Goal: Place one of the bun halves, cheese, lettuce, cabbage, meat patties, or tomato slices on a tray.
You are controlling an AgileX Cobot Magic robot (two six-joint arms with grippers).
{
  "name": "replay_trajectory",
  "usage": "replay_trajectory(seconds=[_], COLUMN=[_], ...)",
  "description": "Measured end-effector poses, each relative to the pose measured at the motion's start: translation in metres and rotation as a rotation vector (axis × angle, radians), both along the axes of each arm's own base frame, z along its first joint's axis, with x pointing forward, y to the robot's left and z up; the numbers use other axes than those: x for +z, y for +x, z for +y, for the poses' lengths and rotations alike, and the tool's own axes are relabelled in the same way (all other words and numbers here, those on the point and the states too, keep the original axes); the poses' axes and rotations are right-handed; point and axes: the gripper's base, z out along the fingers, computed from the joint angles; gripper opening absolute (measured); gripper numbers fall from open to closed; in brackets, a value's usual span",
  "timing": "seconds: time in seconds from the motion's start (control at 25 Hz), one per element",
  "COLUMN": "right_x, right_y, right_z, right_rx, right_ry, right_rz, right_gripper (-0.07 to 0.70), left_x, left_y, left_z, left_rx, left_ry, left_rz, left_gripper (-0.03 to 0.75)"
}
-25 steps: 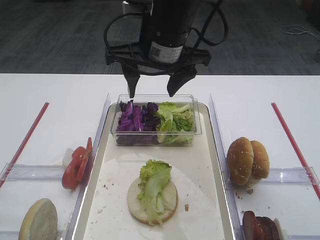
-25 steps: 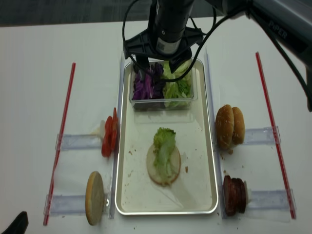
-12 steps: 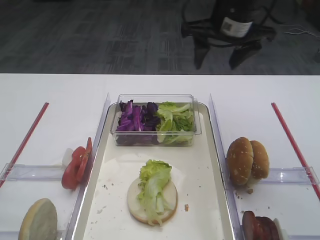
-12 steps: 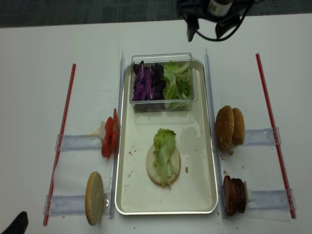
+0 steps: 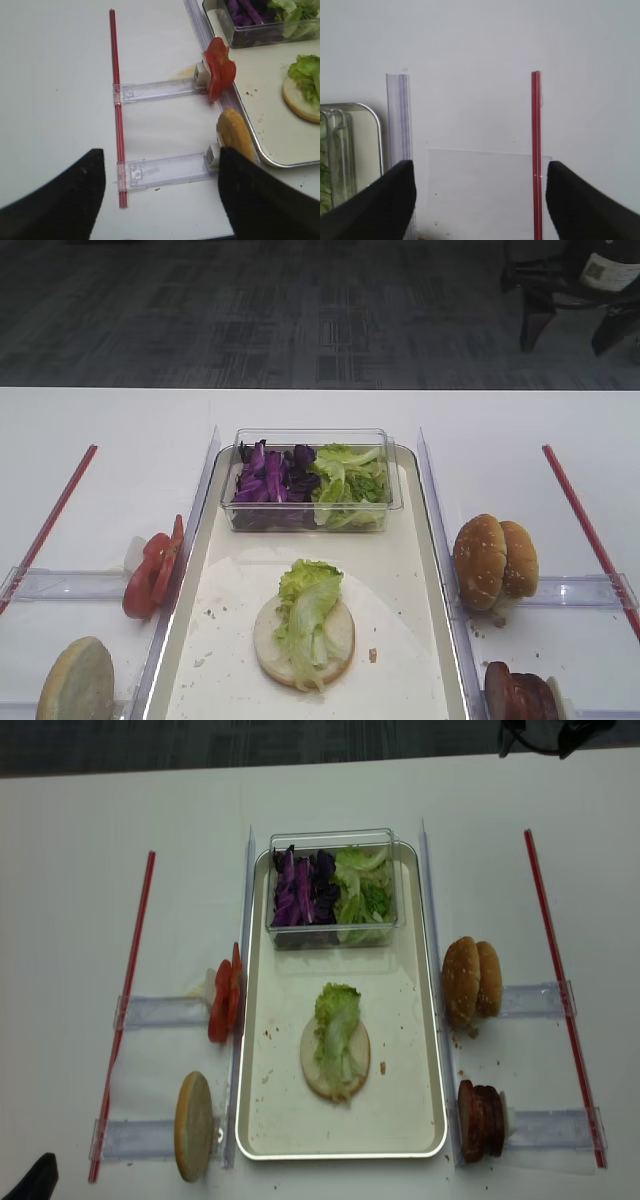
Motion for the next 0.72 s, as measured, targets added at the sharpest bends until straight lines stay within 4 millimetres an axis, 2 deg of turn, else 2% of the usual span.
replay_trajectory(seconds=[0.12,0.4,0.52,0.72], right_x=[0.001,0.006,0.011,0.018], right_y=[0.0,-0.004,-0.017,-0.058], right_z=[-0.009,-0.01,-0.011,-0.013], right_rx=[-0.003,0.011,0.016,0.019], right_ry=[-0.006,0.001,0.001,0.002], right_rz=[-0.001,-0.011,-0.005,0.024], right_gripper=[0.552,0.553,0.553,0.553], left_x=[0.0,0.0,0.0,0.0], left_y=[0.0,0.0,0.0,0.0], left_z=[0.0,0.0,0.0,0.0], left_rx=[0.0,0.0,0.0,0.0], left_ry=[0.0,0.0,0.0,0.0], left_rz=[0.0,0.0,0.0,0.0], left_gripper=[0.456,0.456,0.456,0.456])
